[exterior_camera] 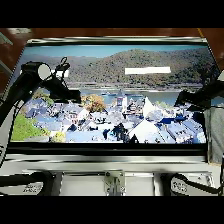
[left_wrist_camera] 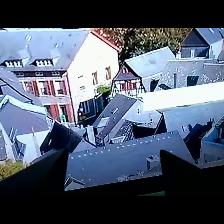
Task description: Fold the shirts.
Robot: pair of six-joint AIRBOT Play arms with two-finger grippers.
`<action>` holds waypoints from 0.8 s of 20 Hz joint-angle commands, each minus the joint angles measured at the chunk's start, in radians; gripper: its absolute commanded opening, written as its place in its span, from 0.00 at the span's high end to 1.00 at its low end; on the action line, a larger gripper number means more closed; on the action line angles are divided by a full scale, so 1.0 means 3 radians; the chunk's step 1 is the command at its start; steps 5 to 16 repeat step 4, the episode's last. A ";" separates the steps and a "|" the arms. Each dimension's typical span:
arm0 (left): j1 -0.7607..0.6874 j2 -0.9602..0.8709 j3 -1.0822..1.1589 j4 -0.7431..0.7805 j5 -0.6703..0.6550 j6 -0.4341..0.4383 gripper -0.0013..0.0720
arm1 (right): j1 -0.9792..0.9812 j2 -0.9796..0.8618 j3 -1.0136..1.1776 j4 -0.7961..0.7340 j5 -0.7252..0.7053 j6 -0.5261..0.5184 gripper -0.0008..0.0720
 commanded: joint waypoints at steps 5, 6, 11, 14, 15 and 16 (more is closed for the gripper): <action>0.0001 -0.0009 0.0003 0.0003 0.0022 0.0229 0.01 | 0.0003 0.0003 -0.0001 0.0001 -0.0001 0.0001 0.04; 0.0001 -0.0009 0.0003 0.0003 0.0022 0.0229 0.01 | 0.0003 0.0003 -0.0001 0.0001 -0.0001 0.0001 0.04; 0.0001 -0.0009 0.0003 0.0003 0.0022 0.0229 0.01 | 0.0003 0.0003 -0.0001 0.0001 -0.0001 0.0001 0.04; 0.0001 -0.0009 0.0003 0.0003 0.0022 0.0229 0.01 | 0.0003 0.0003 -0.0001 0.0001 -0.0001 0.0001 0.04; 0.0001 -0.0009 0.0003 0.0003 0.0022 0.0229 0.01 | 0.0003 0.0003 -0.0001 0.0001 -0.0001 0.0001 0.04; 0.0001 -0.0009 0.0003 0.0003 0.0022 0.0229 0.01 | 0.0003 0.0003 -0.0001 0.0001 -0.0001 0.0001 0.04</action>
